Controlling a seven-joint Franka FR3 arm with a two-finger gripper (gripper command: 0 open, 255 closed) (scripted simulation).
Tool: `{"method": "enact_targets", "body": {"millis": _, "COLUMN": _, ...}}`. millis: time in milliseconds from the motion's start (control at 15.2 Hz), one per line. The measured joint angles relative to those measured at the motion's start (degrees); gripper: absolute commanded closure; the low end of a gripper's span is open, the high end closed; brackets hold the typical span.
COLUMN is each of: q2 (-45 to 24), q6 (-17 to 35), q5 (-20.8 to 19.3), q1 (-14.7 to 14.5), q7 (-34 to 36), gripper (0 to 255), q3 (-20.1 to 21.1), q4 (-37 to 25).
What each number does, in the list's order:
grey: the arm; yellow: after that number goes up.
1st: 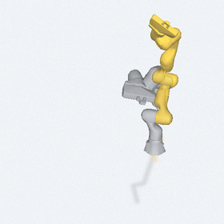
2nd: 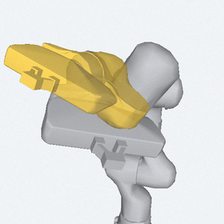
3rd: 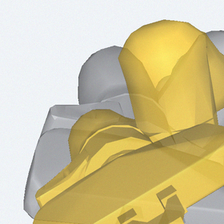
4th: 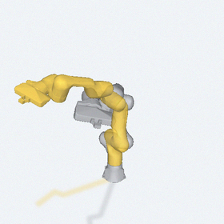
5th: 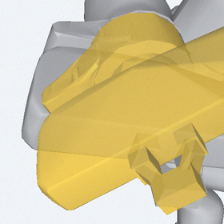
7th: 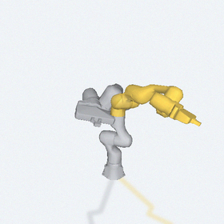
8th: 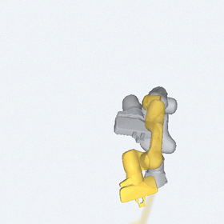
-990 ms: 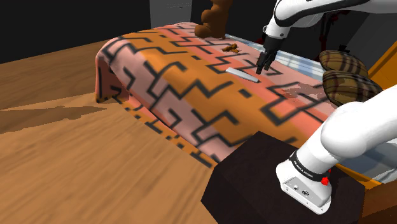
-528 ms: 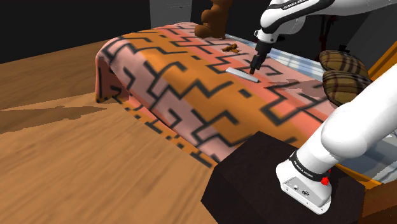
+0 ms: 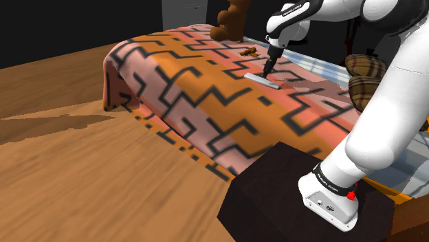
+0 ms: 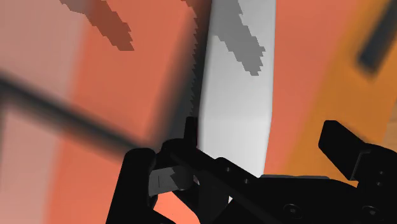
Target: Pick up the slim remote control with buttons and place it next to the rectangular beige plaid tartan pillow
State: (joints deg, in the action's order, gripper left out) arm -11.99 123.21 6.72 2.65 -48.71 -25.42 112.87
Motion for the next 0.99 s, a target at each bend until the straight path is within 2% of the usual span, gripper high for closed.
{"method": "enact_targets", "body": {"millis": 132, "q2": -2.8, "q6": 0.9, "q5": 1.5, "q1": 0.6, "q7": -1.6, "gripper": 0, "q3": 0.4, "q4": -1.9}}
{"method": "enact_targets", "body": {"millis": 396, "q2": -5.0, "q6": 3.6, "q5": 2.7, "q1": 1.0, "q7": -2.6, "gripper": 0, "q3": 0.9, "q4": -1.1}}
{"method": "enact_targets", "body": {"millis": 990, "q2": -6.0, "q6": 5.3, "q5": 3.4, "q1": 1.2, "q7": -3.1, "gripper": 0, "q3": 1.2, "q4": -0.4}}
